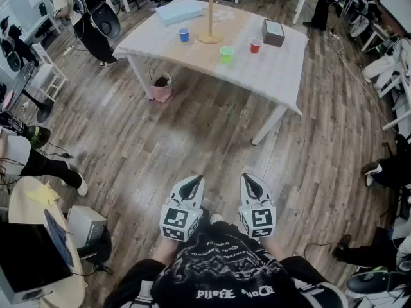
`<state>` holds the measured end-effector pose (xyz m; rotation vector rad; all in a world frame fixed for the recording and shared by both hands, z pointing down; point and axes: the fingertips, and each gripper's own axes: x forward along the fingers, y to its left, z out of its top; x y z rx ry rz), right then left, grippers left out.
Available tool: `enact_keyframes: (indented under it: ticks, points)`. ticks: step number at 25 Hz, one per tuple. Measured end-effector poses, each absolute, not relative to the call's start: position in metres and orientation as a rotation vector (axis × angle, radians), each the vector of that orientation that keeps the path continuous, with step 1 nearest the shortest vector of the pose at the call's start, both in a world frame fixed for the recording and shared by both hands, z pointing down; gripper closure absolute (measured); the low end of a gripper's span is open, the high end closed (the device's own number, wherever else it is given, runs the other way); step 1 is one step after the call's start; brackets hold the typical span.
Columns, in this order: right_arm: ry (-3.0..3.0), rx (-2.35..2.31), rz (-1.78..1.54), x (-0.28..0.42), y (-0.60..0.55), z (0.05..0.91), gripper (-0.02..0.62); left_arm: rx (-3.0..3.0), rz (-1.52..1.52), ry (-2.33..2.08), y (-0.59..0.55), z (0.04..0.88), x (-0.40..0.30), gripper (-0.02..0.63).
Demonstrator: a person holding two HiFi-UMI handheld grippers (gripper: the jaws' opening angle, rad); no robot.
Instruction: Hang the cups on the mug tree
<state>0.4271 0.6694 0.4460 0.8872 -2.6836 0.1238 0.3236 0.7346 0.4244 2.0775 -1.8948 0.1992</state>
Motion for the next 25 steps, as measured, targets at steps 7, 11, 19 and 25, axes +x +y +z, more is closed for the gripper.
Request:
enact_keyframes:
  ticks: [7,11,19,25]
  points:
    - [-2.66,0.895,0.129,0.416,0.659,0.445,0.588,2.051,0.157,-1.909,0.723,0.423,0.302,0.586]
    - [-2.672,0.898,0.147,0.4,0.646,0.439,0.588,2.061,0.16,-1.896,0.71,0.421,0.29,0.586]
    - [-2.7,0.982,0.21,0.369,0.616,0.44,0.586,2.116,0.139,-1.871,0.681,0.423,0.256,0.586]
    - [-2.68,1.027,0.193,0.335,0.589,0.448,0.586,2.166,0.204,-1.827,0.65,0.432,0.222,0.586]
